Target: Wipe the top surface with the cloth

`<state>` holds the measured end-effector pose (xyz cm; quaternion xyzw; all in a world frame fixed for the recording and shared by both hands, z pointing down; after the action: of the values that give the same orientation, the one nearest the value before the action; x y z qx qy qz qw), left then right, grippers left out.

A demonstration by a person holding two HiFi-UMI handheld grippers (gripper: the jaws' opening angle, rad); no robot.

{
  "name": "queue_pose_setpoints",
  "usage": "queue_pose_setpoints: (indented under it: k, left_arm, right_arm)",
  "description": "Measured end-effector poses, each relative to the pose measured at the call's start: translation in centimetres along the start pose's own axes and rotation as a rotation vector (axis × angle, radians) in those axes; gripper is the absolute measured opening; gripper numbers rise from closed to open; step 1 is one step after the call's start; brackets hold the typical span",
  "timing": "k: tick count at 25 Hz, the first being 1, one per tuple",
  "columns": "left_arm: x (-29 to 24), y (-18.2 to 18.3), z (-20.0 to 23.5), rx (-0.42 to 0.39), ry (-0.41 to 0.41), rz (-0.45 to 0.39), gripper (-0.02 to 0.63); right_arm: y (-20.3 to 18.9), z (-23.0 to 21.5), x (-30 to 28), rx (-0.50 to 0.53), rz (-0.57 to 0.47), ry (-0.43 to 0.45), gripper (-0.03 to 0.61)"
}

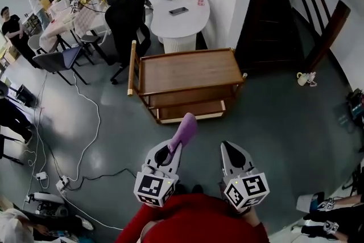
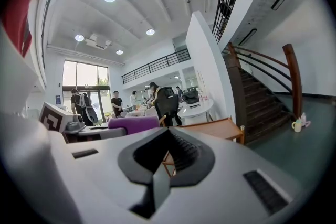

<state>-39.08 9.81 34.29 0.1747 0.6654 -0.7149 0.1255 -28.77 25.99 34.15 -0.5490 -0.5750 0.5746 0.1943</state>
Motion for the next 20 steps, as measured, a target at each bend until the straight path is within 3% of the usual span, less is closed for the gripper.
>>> queue_pose_setpoints:
  k: [13, 20]
  left_arm:
    - [-4.5, 2.3, -0.2, -0.013, 0.034, 0.021, 0.048]
    - [-11.9, 4.1, 2.8, 0.008, 0.025, 0.039, 0.048]
  right_arm:
    - [1.1, -5.5, -1.1, -0.056, 0.01, -0.037, 0.003]
    - [3.5, -10.5, -6.4, -0.08, 0.028, -0.058, 0.003]
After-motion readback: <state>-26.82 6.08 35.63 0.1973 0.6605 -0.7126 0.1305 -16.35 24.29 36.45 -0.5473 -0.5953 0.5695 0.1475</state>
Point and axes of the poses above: the fingertips, and each gripper's own axes: x backward along the fingers, z to its left, y out of its top, the point moved 6 cm from there along x, backward along the fingers, and after that the axes turned 15 degrees about z, right-handed, at the moved point
